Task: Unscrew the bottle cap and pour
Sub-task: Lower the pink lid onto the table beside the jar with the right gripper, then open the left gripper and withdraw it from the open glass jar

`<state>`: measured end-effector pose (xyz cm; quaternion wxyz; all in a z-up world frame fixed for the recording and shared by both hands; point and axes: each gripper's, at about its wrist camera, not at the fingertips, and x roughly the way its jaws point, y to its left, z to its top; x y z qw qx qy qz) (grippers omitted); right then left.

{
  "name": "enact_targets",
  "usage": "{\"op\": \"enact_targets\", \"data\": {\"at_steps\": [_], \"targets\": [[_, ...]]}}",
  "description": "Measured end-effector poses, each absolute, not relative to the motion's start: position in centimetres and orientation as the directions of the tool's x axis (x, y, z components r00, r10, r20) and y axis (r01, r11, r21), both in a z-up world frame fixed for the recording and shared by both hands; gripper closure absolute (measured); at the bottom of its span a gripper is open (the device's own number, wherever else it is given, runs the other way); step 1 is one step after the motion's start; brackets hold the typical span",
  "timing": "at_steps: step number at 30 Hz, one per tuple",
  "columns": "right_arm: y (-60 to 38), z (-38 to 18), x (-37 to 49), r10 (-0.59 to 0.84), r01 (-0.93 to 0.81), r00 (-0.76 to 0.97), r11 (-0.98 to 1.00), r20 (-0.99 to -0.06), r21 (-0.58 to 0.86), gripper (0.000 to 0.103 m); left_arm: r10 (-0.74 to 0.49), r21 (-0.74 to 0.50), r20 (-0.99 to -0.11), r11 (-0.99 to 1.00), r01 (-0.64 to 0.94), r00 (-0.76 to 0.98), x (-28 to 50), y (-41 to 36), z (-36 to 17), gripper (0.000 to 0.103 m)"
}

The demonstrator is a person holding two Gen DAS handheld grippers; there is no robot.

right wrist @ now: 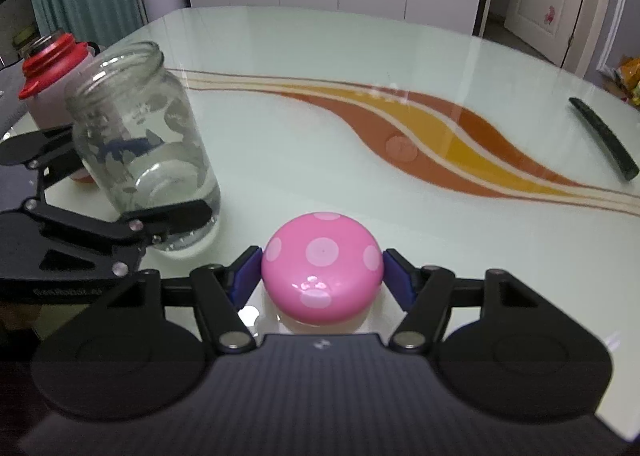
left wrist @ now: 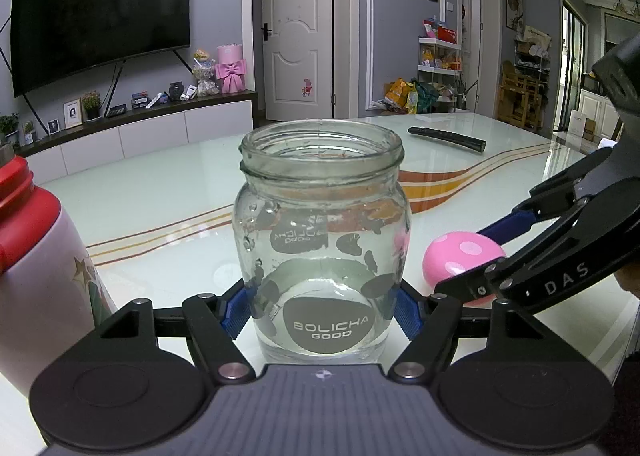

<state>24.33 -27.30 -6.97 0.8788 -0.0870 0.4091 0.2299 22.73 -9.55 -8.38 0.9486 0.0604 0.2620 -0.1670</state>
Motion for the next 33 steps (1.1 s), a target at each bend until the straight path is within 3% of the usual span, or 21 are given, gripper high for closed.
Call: {"op": "enact_targets", "data": {"at_steps": [12,14,16,24,26,29,33], "targets": [[-27.1,-7.6,24.9,0.343,-0.479,0.546,0.876,-0.764,0.051,0.036,-0.285,0.027,-0.517,0.937,0.348,0.807,22.7,-9.5,-8.6,0.030],[-27.1,-7.7,25.1,0.345,-0.480,0.545,0.876,-0.764,0.053,0.024,-0.284,0.027,-0.518,0.937,0.347,0.807,22.7,-9.4,-8.7,0.030],[-27.2,-7.6,25.1,0.337,-0.472,0.563,0.880,-0.755,0.042,0.020,-0.284,0.023,-0.520,0.938,0.346,0.806,22.8,-9.4,-8.7,0.030],[-27.7,-7.1,24.6,0.335,-0.454,0.592,0.890,-0.733,0.040,0.009,-0.281,0.015,-0.522,0.941,0.337,0.806,22.7,-9.2,-8.6,0.029],[-27.7,-6.7,24.1,0.345,-0.460,0.602,0.887,-0.720,0.041,0.003,-0.274,0.021,-0.521,0.943,0.333,0.809,22.5,-9.2,-8.6,0.028],[-27.4,-6.0,23.2,0.350,-0.468,0.615,0.883,-0.706,0.030,0.002,-0.251,0.072,-0.475,0.944,0.322,0.844,21.6,-9.4,-8.2,0.019],[-27.3,-5.2,22.0,0.345,-0.461,0.636,0.887,-0.691,0.019,0.002,-0.248,0.054,-0.472,0.950,0.309,0.846,20.9,-8.8,-7.4,0.011]]}}
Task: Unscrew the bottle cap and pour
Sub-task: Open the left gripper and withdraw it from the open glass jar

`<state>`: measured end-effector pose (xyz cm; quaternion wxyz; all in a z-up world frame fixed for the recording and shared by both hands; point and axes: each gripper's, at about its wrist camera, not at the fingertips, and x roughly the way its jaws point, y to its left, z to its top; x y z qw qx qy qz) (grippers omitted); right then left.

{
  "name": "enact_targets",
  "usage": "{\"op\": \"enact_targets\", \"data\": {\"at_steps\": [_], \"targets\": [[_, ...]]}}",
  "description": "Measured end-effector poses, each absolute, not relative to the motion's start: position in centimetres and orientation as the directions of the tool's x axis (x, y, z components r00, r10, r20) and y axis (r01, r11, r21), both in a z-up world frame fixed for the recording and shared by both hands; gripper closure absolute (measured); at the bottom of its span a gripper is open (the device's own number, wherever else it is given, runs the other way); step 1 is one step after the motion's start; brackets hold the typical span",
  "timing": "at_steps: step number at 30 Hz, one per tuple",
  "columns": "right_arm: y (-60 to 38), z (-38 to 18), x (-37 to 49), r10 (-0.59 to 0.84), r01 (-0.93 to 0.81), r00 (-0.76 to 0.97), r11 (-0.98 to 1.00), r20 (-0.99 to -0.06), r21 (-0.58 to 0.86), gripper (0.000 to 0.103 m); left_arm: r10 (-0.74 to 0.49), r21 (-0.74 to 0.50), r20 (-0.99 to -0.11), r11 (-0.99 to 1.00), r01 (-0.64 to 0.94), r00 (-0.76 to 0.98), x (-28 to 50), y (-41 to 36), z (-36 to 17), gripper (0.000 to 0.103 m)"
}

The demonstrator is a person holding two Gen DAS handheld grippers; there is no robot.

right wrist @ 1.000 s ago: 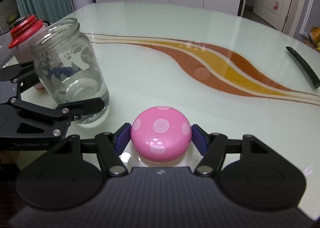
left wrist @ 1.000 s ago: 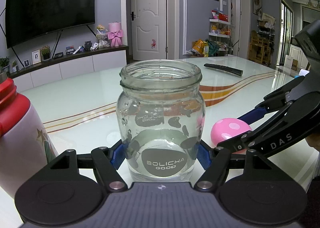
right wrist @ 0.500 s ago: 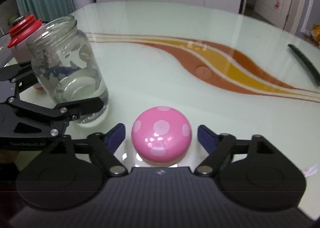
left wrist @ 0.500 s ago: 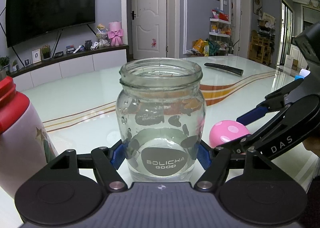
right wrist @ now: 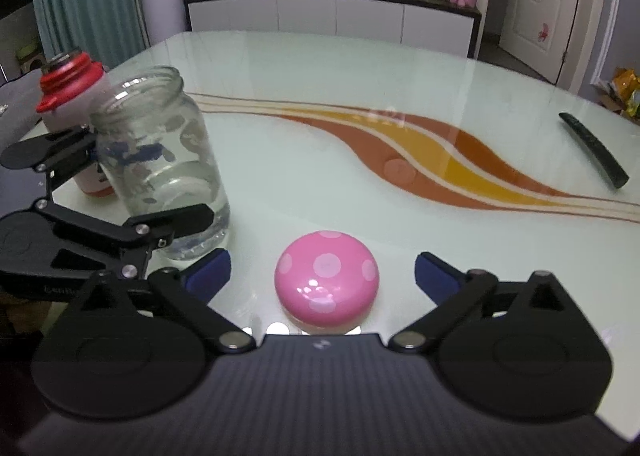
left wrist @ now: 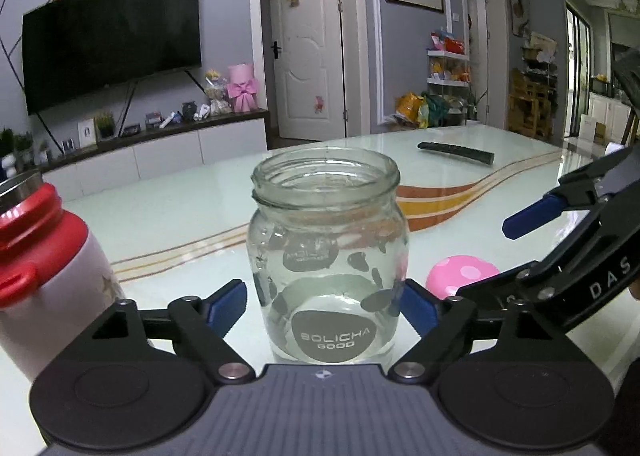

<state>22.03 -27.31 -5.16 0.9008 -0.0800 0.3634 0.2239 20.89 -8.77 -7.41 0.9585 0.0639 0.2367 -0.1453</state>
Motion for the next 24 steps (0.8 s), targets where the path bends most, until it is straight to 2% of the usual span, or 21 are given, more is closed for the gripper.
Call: {"op": "enact_targets", "data": {"at_steps": [6,14,24], "targets": [[-26.6,-4.1,19.7,0.335,-0.458,0.664,0.889,-0.669,-0.009,0.001,-0.227,0.048,-0.485,0.957,0.285,0.845,18.7,-8.1,-6.1,0.009],[-25.1,-2.4,15.0,0.310,-0.368,0.736,0.929,-0.602,0.028,0.000,-0.116,0.039,-0.529,0.986,0.161,0.840,14.2,-6.3,-3.3,0.003],[-24.1,-2.4,11.8,0.257,-0.291,0.774,0.956,-0.579,0.036,0.000,-0.096,0.004,-0.550,0.993,0.118,0.829,10.0,-4.5,-1.6,0.000]]}}
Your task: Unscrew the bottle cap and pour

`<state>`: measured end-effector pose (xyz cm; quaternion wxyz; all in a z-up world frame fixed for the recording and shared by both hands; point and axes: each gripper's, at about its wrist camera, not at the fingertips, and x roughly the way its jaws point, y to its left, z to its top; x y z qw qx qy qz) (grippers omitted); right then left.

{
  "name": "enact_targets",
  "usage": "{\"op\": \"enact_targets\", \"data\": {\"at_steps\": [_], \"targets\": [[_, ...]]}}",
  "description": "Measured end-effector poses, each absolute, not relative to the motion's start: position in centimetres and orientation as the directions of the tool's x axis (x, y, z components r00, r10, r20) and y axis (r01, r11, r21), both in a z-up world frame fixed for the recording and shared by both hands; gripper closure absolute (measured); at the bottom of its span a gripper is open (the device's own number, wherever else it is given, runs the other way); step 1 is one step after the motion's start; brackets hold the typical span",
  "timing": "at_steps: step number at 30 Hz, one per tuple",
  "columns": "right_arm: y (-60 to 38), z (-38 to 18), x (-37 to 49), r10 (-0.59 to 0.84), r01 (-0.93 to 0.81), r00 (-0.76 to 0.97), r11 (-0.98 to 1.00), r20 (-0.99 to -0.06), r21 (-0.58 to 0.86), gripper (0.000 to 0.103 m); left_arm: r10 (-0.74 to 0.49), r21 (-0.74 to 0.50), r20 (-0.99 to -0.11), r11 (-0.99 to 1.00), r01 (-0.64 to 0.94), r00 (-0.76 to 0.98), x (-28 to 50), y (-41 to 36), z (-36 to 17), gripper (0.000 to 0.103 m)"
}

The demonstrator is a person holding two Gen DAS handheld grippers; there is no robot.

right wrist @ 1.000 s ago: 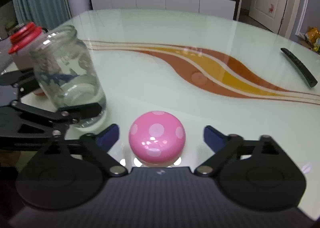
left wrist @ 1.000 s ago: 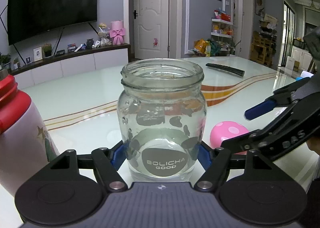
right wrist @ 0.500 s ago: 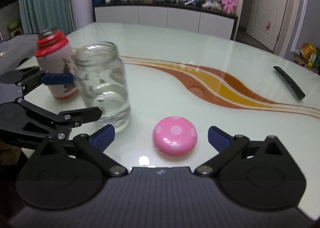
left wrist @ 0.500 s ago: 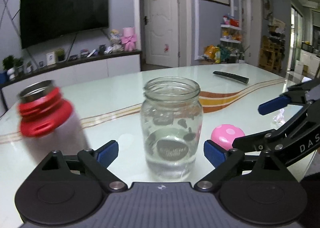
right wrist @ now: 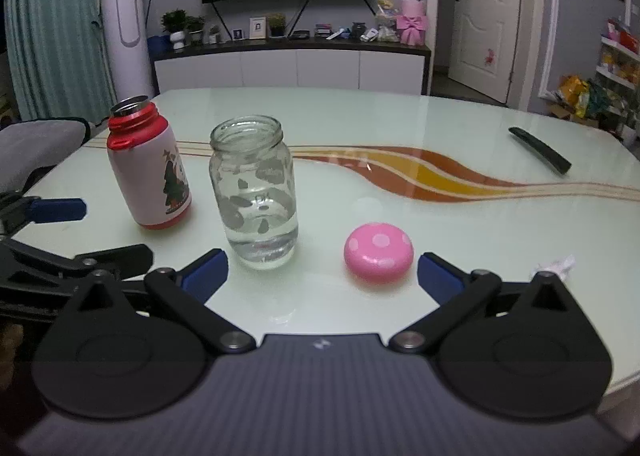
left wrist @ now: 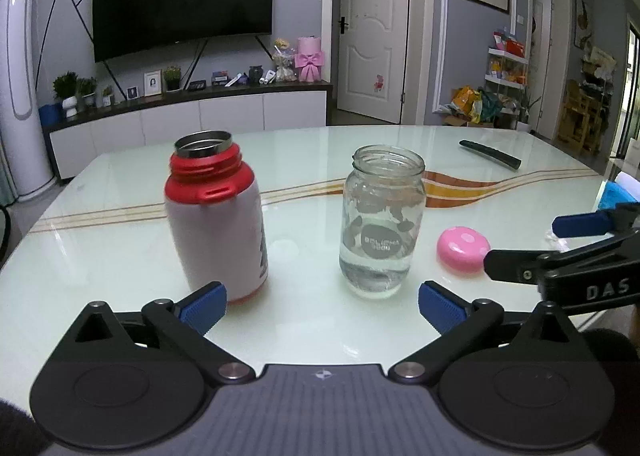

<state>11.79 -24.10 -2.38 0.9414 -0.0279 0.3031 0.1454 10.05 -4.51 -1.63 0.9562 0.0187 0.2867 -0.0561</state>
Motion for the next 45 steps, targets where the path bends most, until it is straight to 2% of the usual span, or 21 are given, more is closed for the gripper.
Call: {"op": "enact_targets", "data": {"at_steps": [15,29,45], "targets": [[-21.8,1.1,5.6,0.172,-0.220,0.852,0.975,-0.495,-0.040,0.000,-0.019,0.033,-0.550,0.998,0.045,0.835,6.1,-3.5,1.3,0.000],[-20.5,2.0,2.1,0.164,-0.209,0.867,0.977,-0.471,-0.045,0.000,0.008,0.040,-0.596,0.999,0.019,0.803,2.7,-2.6,1.9,0.000],[-20.3,1.9,1.3,0.168,-0.195,0.865,0.981,-0.473,-0.008,0.000,0.021,0.053,-0.593,0.999,0.012,0.805,2.1,-2.9,2.1,0.000]]}}
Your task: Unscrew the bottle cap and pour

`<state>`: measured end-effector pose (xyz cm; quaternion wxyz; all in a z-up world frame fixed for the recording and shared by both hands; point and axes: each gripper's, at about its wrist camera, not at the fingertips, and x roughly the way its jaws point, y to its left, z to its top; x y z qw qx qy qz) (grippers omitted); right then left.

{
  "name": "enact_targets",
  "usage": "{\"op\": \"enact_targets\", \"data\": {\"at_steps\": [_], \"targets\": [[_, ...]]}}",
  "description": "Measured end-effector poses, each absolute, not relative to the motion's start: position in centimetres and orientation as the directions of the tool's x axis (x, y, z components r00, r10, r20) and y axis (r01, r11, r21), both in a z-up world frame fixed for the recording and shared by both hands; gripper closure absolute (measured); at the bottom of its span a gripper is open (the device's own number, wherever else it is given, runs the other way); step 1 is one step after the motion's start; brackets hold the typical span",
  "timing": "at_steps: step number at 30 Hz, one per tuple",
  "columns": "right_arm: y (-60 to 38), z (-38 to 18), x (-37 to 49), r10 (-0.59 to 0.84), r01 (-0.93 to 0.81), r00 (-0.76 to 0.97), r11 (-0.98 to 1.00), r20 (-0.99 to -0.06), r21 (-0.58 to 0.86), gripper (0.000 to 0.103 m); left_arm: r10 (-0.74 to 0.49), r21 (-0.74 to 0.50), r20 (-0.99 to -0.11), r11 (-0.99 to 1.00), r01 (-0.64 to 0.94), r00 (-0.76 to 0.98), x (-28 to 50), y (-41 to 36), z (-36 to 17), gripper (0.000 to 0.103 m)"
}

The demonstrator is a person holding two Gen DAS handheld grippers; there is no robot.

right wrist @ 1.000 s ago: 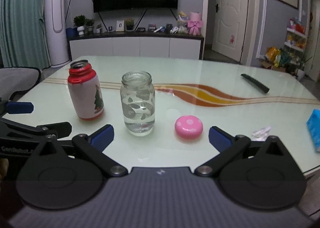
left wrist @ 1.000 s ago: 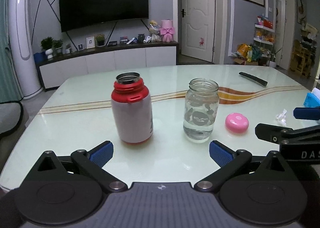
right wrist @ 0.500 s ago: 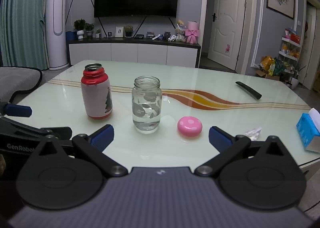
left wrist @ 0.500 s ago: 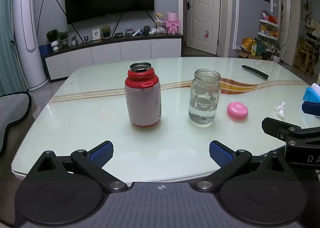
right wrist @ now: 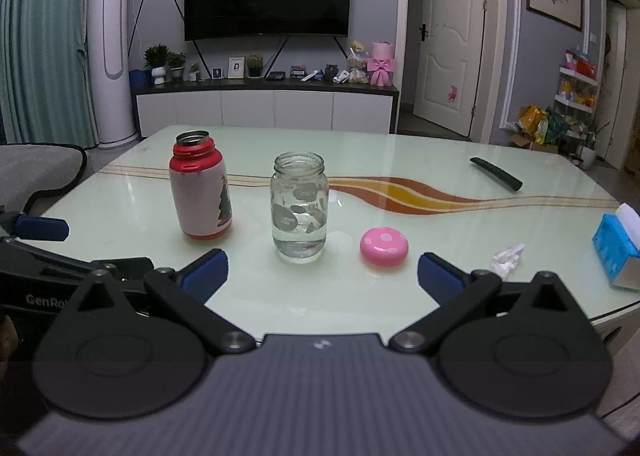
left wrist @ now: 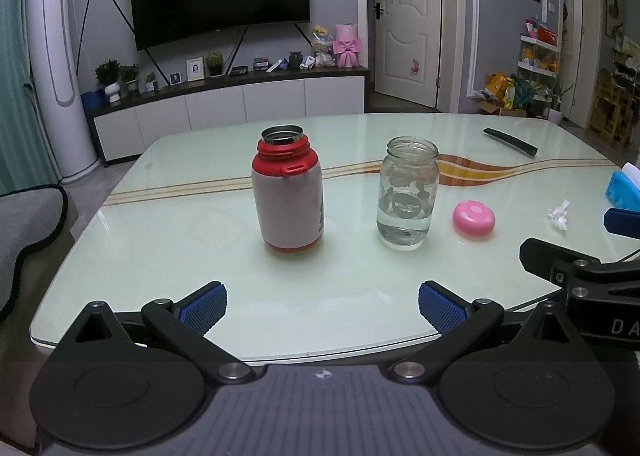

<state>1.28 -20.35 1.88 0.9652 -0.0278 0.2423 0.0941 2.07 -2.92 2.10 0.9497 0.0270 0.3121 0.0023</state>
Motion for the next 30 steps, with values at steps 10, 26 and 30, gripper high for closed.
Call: {"op": "enact_targets", "data": {"at_steps": [10,26,30], "targets": [[-20.27,1.81,1.31,0.174,-0.201,0.863,0.980,-0.474,-0.007,0.000,0.021,0.037,-0.595,0.999,0.001,0.803,2.17,-2.75,2.01,0.000],[-20.04,1.87,1.03,0.169,-0.201,0.873,0.979,-0.457,-0.023,0.000,0.028,0.035,-0.583,0.999,-0.009,0.812,2.14,-2.67,1.96,0.000],[-20.03,1.92,0.94,0.167,-0.202,0.875,0.979,-0.453,-0.028,0.000,0.030,0.037,-0.580,0.999,-0.011,0.814,2.10,-2.66,2.00,0.000]]}}
